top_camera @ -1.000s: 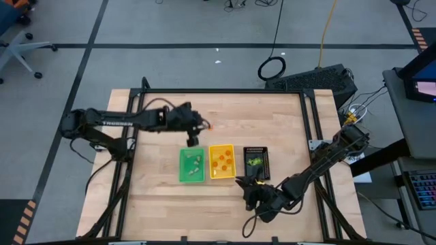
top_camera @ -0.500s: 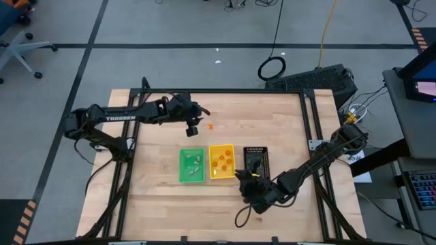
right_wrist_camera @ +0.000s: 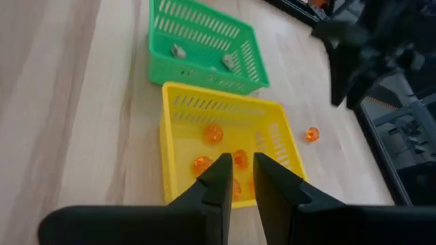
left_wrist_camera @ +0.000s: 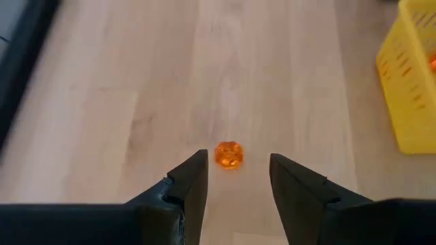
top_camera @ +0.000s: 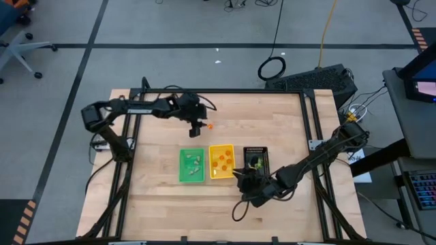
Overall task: Sort Halloween decoration
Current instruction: Put the orange pumpkin toy into the yellow basket
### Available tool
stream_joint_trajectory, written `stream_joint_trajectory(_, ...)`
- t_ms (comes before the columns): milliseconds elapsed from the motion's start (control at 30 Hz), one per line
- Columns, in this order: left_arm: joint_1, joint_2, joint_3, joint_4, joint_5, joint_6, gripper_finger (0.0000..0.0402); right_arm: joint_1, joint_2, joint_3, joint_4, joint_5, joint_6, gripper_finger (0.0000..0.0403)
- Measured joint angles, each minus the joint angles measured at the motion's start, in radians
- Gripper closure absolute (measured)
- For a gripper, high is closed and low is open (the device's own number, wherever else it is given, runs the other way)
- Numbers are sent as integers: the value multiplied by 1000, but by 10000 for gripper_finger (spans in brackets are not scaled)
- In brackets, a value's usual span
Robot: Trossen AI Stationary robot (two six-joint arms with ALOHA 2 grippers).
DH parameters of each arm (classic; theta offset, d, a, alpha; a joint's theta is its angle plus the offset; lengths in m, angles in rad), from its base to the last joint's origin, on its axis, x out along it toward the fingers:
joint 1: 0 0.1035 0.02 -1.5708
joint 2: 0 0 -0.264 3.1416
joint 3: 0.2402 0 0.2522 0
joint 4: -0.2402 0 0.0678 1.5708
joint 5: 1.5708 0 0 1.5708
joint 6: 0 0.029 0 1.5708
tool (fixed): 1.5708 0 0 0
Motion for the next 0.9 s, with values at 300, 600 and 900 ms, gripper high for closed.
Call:
stream_joint_trajectory(300,-4,122,0,67,-15,-17,158,-1,-94,0,-1,-24,0,355)
stream_joint_trajectory(600,-4,165,0,114,-25,-24,96,-1,-94,0,-6,-29,4,355)
stream_joint_trajectory(900,-26,215,-1,131,-35,-54,125,-1,-94,0,-21,-29,-8,355)
